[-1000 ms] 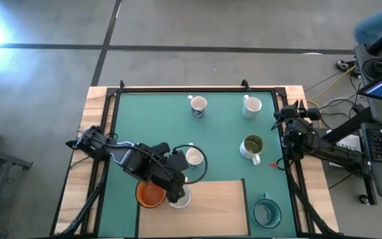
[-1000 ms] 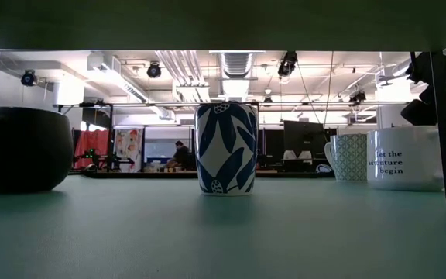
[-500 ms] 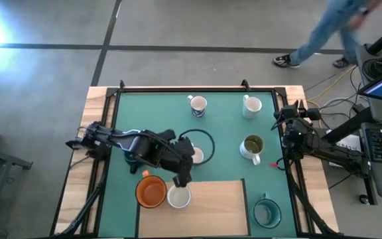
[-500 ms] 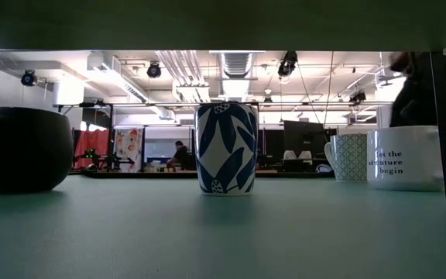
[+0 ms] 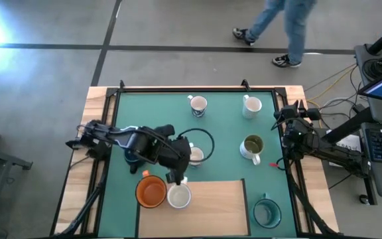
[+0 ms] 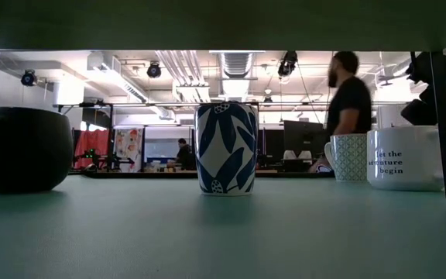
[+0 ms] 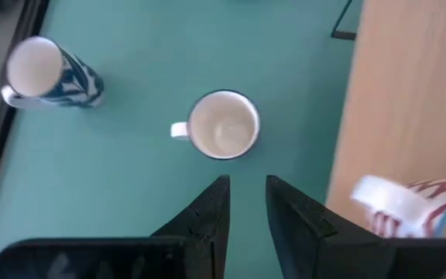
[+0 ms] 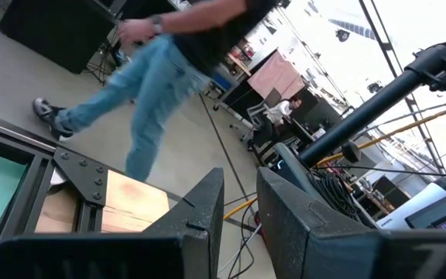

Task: Place coffee mugs
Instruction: Put the black blue mug on the shelf

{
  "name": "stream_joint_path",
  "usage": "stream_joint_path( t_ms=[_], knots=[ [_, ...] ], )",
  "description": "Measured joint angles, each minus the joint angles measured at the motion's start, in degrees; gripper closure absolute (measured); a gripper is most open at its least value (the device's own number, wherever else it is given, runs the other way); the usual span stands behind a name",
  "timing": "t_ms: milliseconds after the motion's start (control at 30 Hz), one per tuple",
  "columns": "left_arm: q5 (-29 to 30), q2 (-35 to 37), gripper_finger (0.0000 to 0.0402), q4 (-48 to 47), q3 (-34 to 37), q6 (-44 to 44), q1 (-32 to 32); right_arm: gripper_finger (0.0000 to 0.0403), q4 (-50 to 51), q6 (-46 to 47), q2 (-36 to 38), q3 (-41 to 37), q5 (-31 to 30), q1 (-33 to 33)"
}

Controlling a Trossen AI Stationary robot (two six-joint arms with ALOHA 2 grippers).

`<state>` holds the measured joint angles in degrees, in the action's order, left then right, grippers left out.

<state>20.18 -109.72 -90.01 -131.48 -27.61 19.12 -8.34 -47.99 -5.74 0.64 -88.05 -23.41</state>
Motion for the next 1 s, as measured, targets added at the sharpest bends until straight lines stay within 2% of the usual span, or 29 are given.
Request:
stream_joint_path(
  t_ms=[200,367,567,867,1000],
  knots=[
    [-0.1,4.5,0.0335,0.1,5.0,4.8,-4.2,0.0335,0.0,0.0,0.0,0.0,0.0,0.0],
    [-2.2,14.4,0.0335,0.0,17.5,3.6,-7.8,0.0335,0.0,0.0,0.0,0.0,0.0,0.0],
    [-2.2,27.0,0.0335,0.7,35.6,-8.4,-10.5,0.0335,0.0,0.0,0.0,0.0,0.0,0.0],
    [-2.2,40.5,0.0335,1.0,59.2,-25.6,-10.7,0.0335,0.0,0.0,0.0,0.0,0.0,0.0],
    [-5.2,45.7,0.0335,2.0,67.7,-33.3,-10.7,0.0335,0.0,0.0,0.0,0.0,0.0,0.0]
  ],
)
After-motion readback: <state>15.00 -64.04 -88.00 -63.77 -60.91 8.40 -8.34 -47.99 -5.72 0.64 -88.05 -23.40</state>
